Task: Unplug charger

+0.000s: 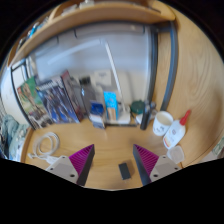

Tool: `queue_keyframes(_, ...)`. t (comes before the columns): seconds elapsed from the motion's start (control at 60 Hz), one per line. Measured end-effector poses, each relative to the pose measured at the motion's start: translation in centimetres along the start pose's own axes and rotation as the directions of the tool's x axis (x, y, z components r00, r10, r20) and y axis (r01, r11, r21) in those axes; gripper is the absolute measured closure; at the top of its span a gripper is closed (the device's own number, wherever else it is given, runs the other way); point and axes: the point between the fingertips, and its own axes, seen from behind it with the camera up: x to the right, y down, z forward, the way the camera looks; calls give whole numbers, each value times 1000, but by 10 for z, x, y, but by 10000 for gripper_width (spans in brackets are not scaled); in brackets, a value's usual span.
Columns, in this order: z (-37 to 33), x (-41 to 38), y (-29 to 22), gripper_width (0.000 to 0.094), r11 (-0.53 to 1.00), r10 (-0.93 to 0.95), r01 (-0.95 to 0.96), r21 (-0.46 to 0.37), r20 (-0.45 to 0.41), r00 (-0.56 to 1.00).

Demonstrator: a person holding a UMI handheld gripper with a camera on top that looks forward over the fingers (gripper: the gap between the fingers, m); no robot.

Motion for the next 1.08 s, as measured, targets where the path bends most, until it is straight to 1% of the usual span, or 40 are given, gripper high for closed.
queue_keyframes(0.067, -43, -19, -26, 109, 993, 4, -6, 118, 20, 1000)
queue_keyframes(0.15, -98, -48, -48, 107, 964, -7, -3, 264, 34, 999)
queue_keyframes(0.217, -138, -67, -45, 108, 940, -26, 11, 342, 40, 999)
queue_keyframes(0.267, -160, -82, -33, 108, 929, -38, 21, 371, 40, 998)
queue_keyframes(0.383, -187, -115, 11, 108, 932, -56, 41, 361, 32, 998)
queue_keyframes(0.517, -197, -150, 63, 96, 958, -33, 9, 286, 78, 996)
queue_keyframes(0.583, -203, -160, 79, 95, 962, -34, 11, 272, 79, 996)
queue_keyframes(0.733, -213, -174, 88, 101, 954, -100, 81, 290, 50, 994)
queue_keyframes(0.867, -217, -187, 95, 98, 954, -105, 84, 286, 59, 993)
queue_keyframes(1.083, -218, -186, 98, 99, 956, -89, 74, 285, 41, 995)
